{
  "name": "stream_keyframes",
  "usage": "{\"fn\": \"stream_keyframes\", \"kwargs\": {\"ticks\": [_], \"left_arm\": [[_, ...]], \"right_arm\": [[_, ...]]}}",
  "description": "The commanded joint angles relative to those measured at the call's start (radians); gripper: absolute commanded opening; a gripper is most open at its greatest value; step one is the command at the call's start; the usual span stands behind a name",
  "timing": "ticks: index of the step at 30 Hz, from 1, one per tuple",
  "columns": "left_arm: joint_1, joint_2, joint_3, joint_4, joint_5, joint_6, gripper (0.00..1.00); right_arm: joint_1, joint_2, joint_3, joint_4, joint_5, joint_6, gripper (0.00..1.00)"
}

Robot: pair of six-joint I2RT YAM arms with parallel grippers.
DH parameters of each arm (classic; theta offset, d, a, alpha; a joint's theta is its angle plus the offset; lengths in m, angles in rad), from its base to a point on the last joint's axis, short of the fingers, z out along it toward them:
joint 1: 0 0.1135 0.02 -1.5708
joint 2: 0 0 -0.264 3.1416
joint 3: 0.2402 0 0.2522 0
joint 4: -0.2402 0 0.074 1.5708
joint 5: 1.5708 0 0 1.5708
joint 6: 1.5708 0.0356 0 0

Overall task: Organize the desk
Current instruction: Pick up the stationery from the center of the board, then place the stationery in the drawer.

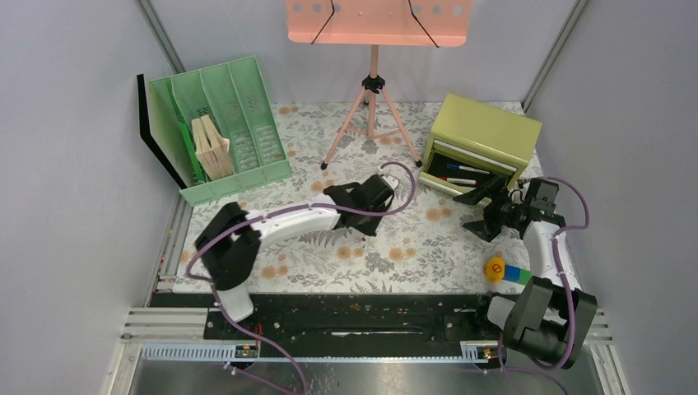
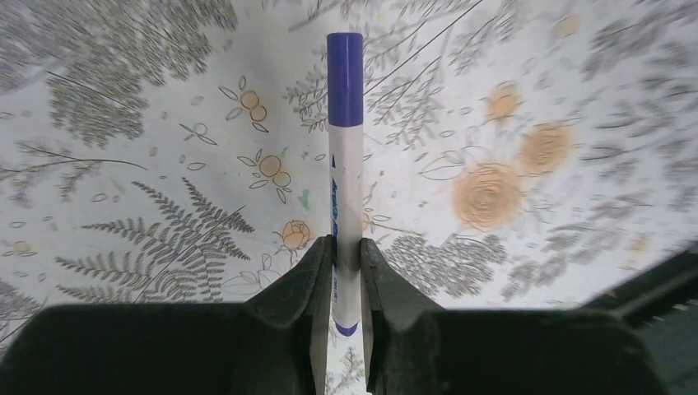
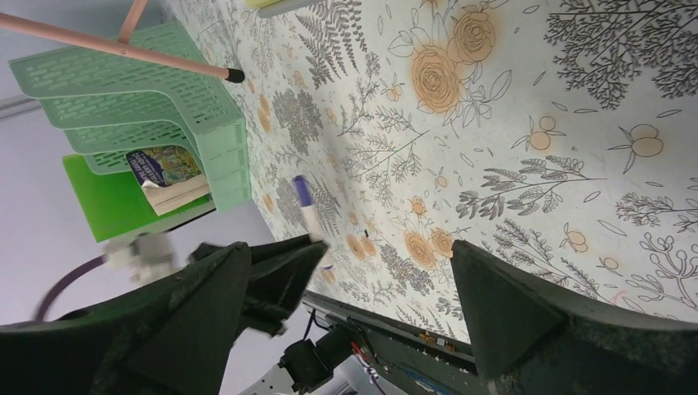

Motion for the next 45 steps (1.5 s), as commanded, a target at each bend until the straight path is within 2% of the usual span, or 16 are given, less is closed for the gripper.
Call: {"fn": "stream_keyframes", "kwargs": {"ticks": [1,6,11,14,19,28,34,40,45], "left_arm": [[0.004,-0.166,0.005,0.037,0.025,-0.058,0.03],[0.034,-0.271,0.002,0.07,0.168,-0.139,0.04],[0.108,-0.362,-0.066,0.177,0.327,-0.245,0.05],[0.156,-0.395,-0.098,0.21,0.377,-0.33,0.06],[0.193,-0.437,-0.153,0.297,0.442,-0.397,0.07],[0.196,-0.463,-0.189,0.391,0.483,-0.465,0.09],[0.196,-0.465,-0.216,0.451,0.514,-0.504,0.1],[0.199,-0.473,-0.234,0.476,0.505,-0.51,0.1],[0.204,-0.472,-0.229,0.451,0.493,-0.503,0.12]], "right_arm": [[0.03,-0.004,0.062,-0.012,-0.018,-0.027,0.99],[0.089,0.056,0.148,-0.012,-0.02,-0.024,0.99],[0.195,0.086,0.249,0.045,-0.057,0.02,0.99],[0.265,0.099,0.284,0.133,-0.098,0.053,1.0],[0.368,0.15,0.354,0.159,-0.14,0.047,0.97],[0.564,0.211,0.375,0.294,-0.146,0.168,0.75],[0.602,0.254,0.366,0.383,-0.167,0.239,0.6],[0.645,0.309,0.392,0.392,-0.201,0.246,0.49],[0.654,0.323,0.395,0.447,-0.217,0.272,0.31]]}}
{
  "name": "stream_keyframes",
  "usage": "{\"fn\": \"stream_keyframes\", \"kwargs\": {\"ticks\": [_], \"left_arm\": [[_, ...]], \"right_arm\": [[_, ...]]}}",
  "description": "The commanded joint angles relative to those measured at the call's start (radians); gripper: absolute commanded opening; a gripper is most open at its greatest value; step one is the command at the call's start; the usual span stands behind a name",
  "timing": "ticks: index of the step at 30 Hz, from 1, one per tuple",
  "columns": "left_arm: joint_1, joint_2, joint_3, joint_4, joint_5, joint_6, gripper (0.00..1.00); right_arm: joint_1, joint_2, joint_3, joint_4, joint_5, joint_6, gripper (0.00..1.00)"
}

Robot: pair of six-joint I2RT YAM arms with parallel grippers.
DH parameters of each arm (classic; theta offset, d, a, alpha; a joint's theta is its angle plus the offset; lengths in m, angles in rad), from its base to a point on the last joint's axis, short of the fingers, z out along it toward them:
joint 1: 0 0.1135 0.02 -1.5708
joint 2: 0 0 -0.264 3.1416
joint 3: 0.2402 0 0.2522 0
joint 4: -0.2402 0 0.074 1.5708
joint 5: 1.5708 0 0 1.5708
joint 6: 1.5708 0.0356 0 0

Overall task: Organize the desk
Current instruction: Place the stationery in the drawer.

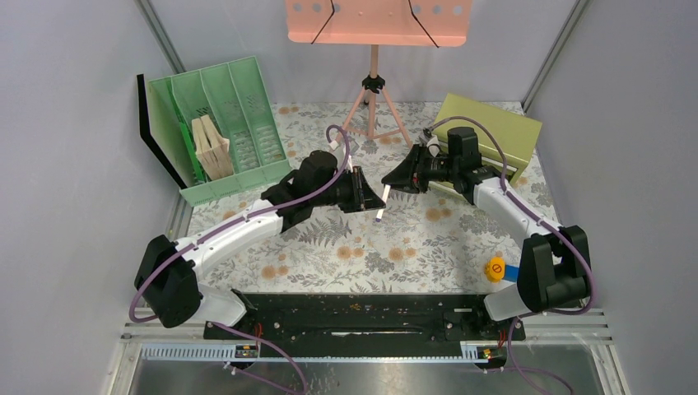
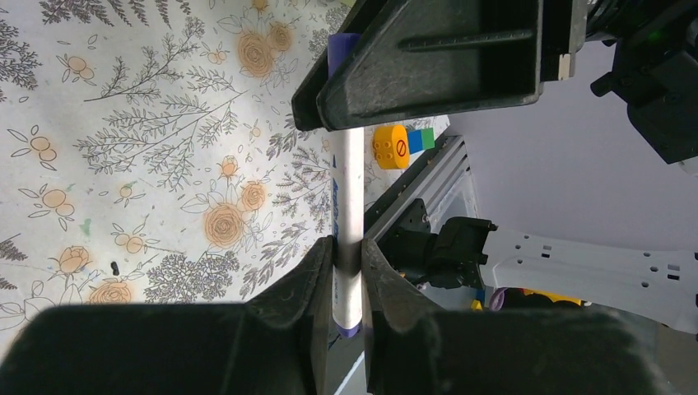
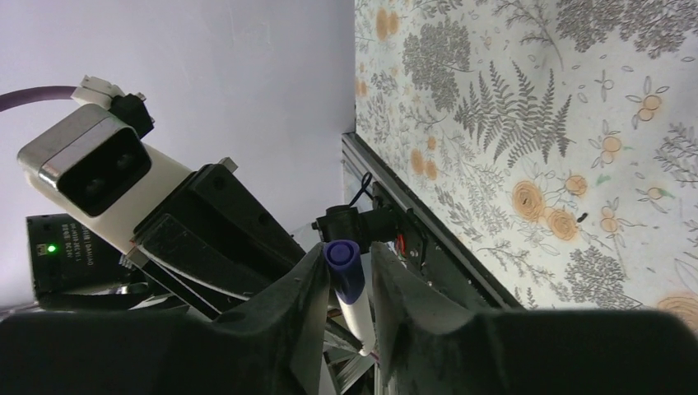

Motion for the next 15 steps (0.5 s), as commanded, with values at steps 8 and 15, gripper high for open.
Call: {"fn": "stream_keyframes", "kwargs": {"ticks": [8,15], "left_arm": [[0.009,-0.032,0.006,0.032,-0.009,-0.004,0.38],[0.022,-0.032,0.03,0.0,-0.022,0.022,0.99]], "right_arm": [[0.013,0.002,0.048,0.092,-0.066,0.029,0.05],[0.013,0.006,0.047,0.097,-0.059,0.024,0.03]]}}
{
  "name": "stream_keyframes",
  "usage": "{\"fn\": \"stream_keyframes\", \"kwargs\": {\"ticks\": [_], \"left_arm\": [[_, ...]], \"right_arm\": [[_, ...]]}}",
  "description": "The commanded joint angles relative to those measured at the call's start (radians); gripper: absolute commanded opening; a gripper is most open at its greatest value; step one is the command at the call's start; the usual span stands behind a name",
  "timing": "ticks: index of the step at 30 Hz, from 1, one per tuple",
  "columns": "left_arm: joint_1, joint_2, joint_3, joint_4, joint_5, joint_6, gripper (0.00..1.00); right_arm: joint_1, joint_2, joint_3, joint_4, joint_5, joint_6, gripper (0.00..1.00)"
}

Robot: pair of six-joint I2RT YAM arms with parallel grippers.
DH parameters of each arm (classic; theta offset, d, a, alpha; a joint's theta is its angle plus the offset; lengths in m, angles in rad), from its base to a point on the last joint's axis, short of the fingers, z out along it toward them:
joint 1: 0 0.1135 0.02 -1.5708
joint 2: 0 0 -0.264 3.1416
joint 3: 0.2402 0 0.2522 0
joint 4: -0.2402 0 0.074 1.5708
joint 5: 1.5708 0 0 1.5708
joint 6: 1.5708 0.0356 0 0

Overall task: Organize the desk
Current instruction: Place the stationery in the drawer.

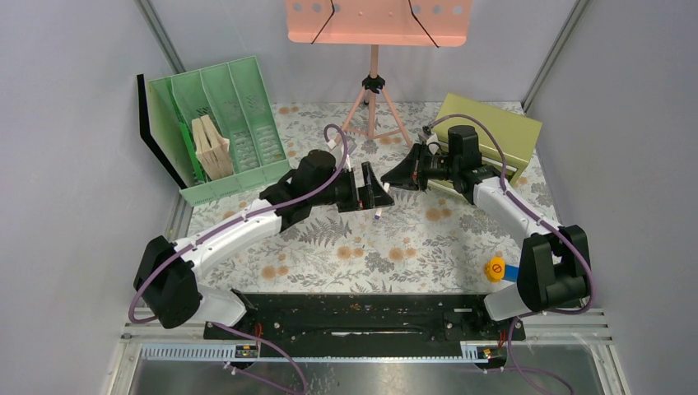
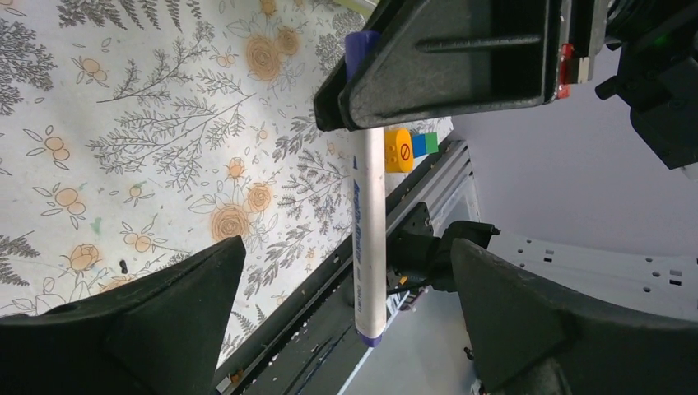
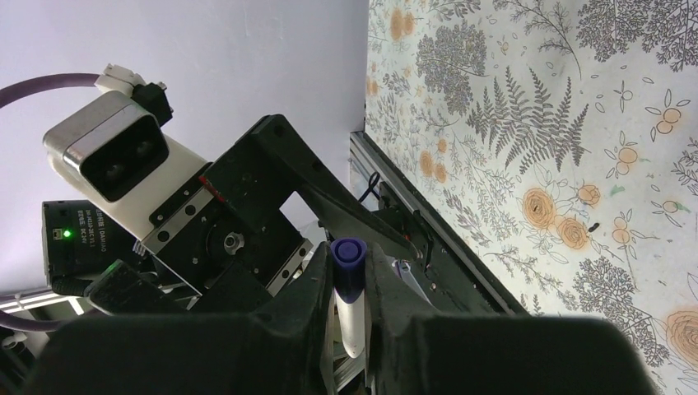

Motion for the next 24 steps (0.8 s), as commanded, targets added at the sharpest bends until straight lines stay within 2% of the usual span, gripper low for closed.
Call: {"fn": "stream_keyframes", "kwargs": {"ticks": [1,6,13,24], "left_arm": [[0.016,-0.027,0.032,0.004,-0.014,0.024,0.99],[0.031,-0.037,0.041,-0.022,-0.024,0.039,0.99],[0.051,-0.102,0.051,-0.093,-0.108,0.112,0.99],[0.097,-0.119,0.058,-0.155,-0.15,0.162,0.99]], "right_arm": [[0.009,0.001,0.045,0.047,-0.03,0.002,0.03],[0.009,0.009,0.045,0.035,-0.011,0.001,0.03],[-0.027,0.027,0.029,0.006,0.026,0.004,0.06],[-0.33,0.008,-0.1,0.004,0.041,0.009,0.02]]}}
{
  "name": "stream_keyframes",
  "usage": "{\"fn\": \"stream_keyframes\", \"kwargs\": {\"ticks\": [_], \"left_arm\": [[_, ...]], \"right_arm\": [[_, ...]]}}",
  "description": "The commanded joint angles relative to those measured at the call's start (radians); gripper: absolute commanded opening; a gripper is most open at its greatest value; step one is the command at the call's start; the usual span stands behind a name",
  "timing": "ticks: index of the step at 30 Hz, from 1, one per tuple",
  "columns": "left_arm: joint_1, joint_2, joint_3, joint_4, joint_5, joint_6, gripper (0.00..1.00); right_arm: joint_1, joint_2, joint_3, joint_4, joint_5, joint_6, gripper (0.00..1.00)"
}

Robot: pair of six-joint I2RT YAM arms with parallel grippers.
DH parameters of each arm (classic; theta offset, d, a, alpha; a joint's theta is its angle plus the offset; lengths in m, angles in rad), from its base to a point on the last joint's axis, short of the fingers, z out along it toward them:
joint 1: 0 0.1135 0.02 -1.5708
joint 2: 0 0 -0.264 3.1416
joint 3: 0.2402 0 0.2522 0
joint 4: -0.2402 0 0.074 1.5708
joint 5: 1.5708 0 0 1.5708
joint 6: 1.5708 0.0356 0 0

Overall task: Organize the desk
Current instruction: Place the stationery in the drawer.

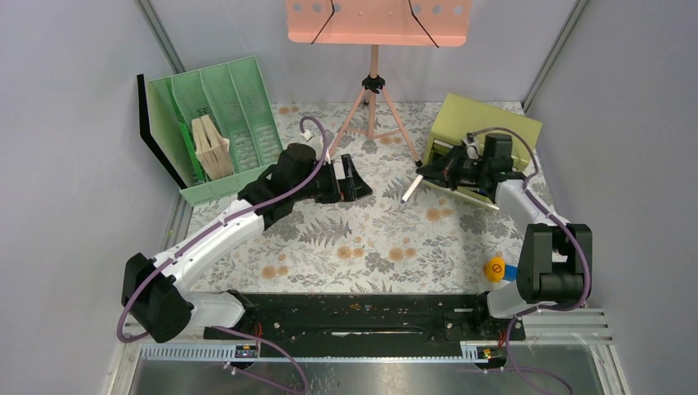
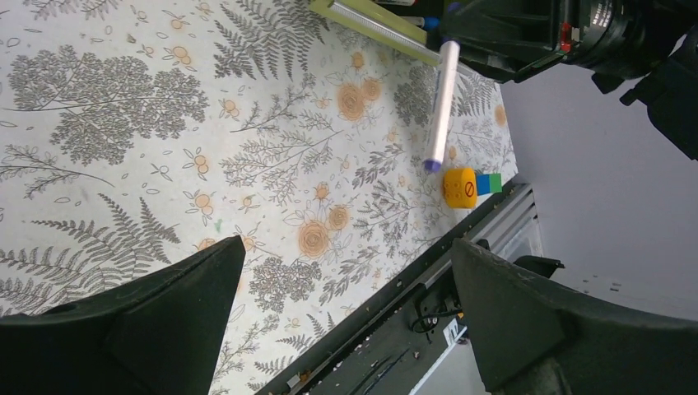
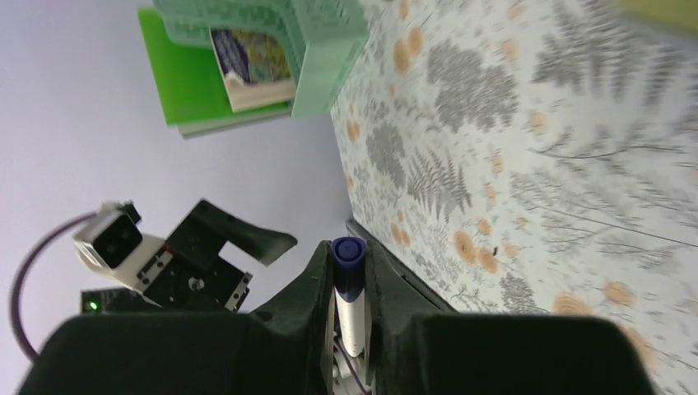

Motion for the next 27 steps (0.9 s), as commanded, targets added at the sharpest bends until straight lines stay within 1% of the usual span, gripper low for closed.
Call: {"fn": "stream_keyframes", "kwargs": {"ticks": [1,8,14,22,27], "left_arm": [[0.016,-0.018,0.036,-0.004,-0.035,0.032,0.99],[0.023,-0.003,0.024,0.029,0.012,0.02,0.99],[0.023,0.013,0.002,0.082,0.061,-0.003,0.99],[0.024,0.04,0.006,0.1,0.108,-0.001,0.99],[0.026,0.047,0.018,0.098,0.133,0.004,0.99]], "right_arm": [[-0.121,-0.021,-0.043,0.003,0.005,0.007,0.01],[-0.264,-0.063,-0.082,-0.064,0.074,-0.022,0.0],[-0.358,-0.097,-0.067,-0.115,0.157,-0.05,0.0],[-0.434,-0.143,-0.091,-0.135,0.277,-0.04,0.0],[-0.458,-0.128,-0.115,-0.086,0.326,0.039,0.0]]}}
